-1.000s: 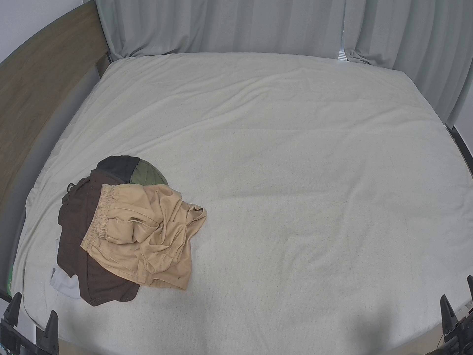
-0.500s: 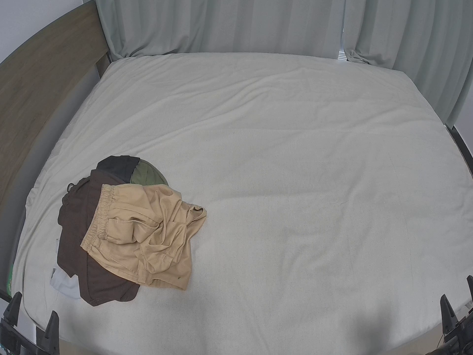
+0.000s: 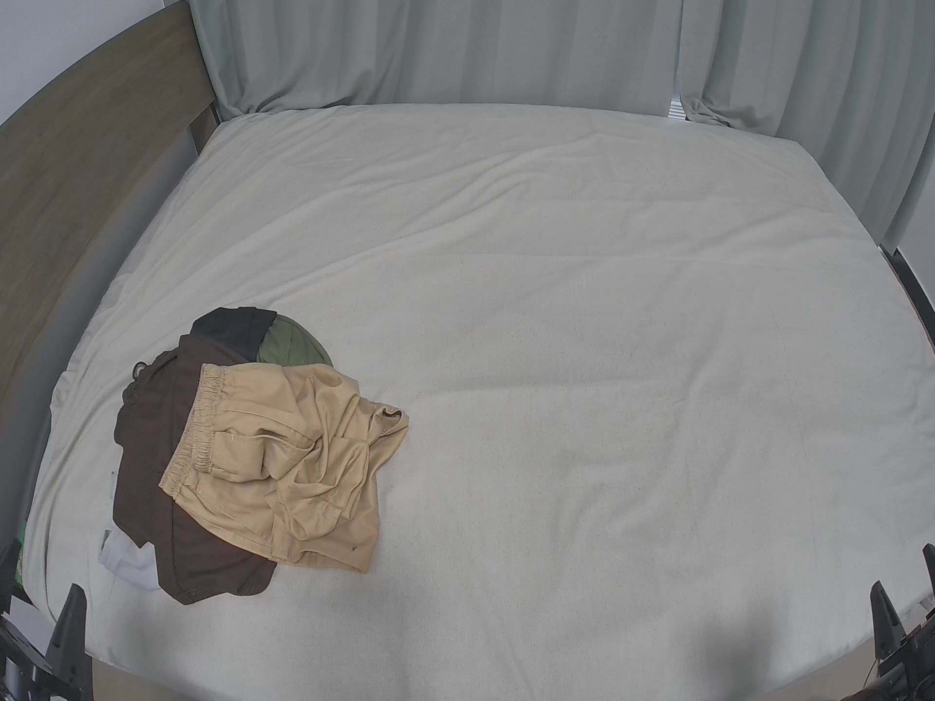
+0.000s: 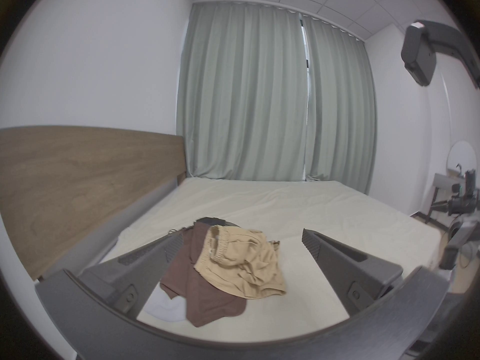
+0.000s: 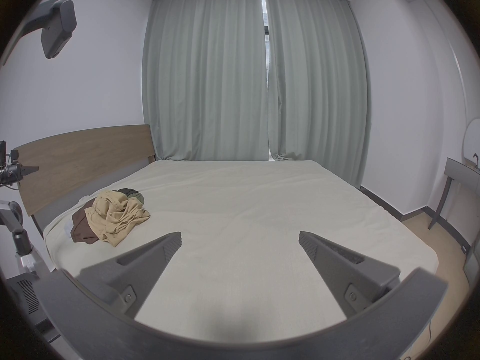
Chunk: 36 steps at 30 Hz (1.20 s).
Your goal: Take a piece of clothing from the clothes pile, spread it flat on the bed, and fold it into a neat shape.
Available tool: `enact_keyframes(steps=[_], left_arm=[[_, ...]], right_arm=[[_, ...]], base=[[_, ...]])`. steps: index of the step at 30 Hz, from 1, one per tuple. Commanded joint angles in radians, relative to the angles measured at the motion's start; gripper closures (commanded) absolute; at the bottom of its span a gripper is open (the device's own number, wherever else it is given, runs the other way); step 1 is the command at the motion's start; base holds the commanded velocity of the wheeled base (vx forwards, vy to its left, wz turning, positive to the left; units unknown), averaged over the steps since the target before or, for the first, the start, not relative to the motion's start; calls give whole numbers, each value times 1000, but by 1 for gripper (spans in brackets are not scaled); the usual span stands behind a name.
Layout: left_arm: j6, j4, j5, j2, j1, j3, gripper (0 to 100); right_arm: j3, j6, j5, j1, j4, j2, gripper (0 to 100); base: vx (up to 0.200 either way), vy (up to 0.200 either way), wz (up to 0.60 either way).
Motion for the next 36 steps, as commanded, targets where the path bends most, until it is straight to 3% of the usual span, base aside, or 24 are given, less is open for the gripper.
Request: enact_keyframes(steps=[1,8,11,23,32,36], left_arm=[[-54,4,-39,122,-39,-51,0],[-99,0,-74,280,-70,-149,0],[-163,-6,-87,415,-80,-232,0],[-219,-31,-150,628,-76,-326,0],[-196,-82,-214,765,-21,-346,0],[-179,-98,-283,826,36,-369,0]], right_arm=[[16,0,0,1,0,-10,0],[16,3,0,1,0,-10,0],[16,3,-2,1,0,-10,0],[16,-3,0,1,0,-10,0],[16,-1,0,1,0,-10,0],[16,-1,0,1,0,-10,0]], base=[[0,0,0],[0,0,0],[0,0,0],[0,0,0],[0,0,0],[0,0,0]])
